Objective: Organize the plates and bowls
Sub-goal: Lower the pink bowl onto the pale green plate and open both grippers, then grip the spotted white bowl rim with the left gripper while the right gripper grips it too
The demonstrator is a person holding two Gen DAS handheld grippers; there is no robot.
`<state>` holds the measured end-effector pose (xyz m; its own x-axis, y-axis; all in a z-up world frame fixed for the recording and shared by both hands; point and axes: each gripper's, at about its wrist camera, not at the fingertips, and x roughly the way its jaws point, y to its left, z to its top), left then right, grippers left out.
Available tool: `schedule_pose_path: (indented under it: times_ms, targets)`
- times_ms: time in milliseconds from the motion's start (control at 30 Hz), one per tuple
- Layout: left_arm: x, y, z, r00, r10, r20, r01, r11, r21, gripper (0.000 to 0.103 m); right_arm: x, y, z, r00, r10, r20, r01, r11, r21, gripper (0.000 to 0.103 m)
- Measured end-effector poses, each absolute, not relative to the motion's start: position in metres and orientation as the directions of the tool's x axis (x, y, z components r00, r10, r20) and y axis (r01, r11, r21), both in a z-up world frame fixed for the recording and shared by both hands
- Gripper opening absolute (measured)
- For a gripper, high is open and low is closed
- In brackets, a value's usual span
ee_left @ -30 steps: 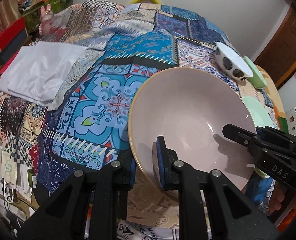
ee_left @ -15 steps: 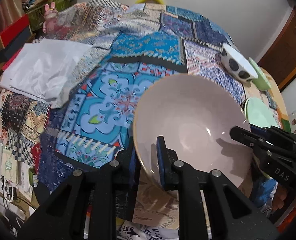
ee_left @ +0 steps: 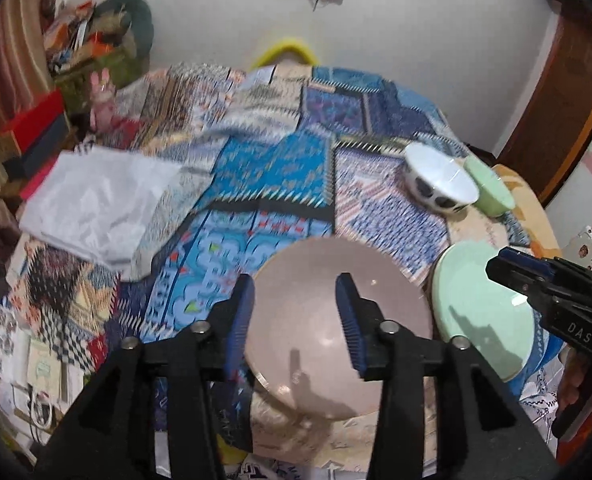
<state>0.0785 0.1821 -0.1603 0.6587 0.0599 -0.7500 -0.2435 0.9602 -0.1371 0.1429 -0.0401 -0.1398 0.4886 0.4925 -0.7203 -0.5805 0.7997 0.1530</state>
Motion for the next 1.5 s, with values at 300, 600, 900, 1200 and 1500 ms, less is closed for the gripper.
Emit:
schedule_pose_path:
  times_ms: [300, 600, 900, 1200, 1500]
  targets:
    - [0.098, 0.141, -0.116, 0.729, 0.065, -0.681, -0.175, 0.980, -0.094, 0.068, 0.162, -0.085, -0.107, 0.587, 0.483, -0.649, -0.530, 0.836, 0.143, 0.051]
    - [0.136, 0.107, -0.100, 0.758, 0.080, -0.647, -0.158, 0.985, -0.063, 0.095, 0.190, -0.123, -0.098, 0.652, 0.444, -0.615, -0.465, 0.874, 0.138, 0.061]
    - [0.197, 0.088, -0.118, 0.720, 0.020, -0.694, -0.095, 0.993, -0.069, 0.097, 0.234, -0.135, -0.111, 0.660, 0.389, -0.642, -0.398, 0.906, 0.140, 0.063]
    - [0.266, 0.084, -0.157, 0.647, -0.071, -0.760, -0.054, 0.989, -0.139, 0.097, 0.270, -0.130, -0.146, 0.617, 0.377, -0.691, -0.363, 0.915, 0.175, 0.063]
    - [0.320, 0.090, -0.193, 0.614, -0.072, -0.786, -0.061, 0.988, -0.139, 0.097, 0.301, -0.122, -0.184, 0.534, 0.395, -0.747, -0.350, 0.908, 0.230, 0.041]
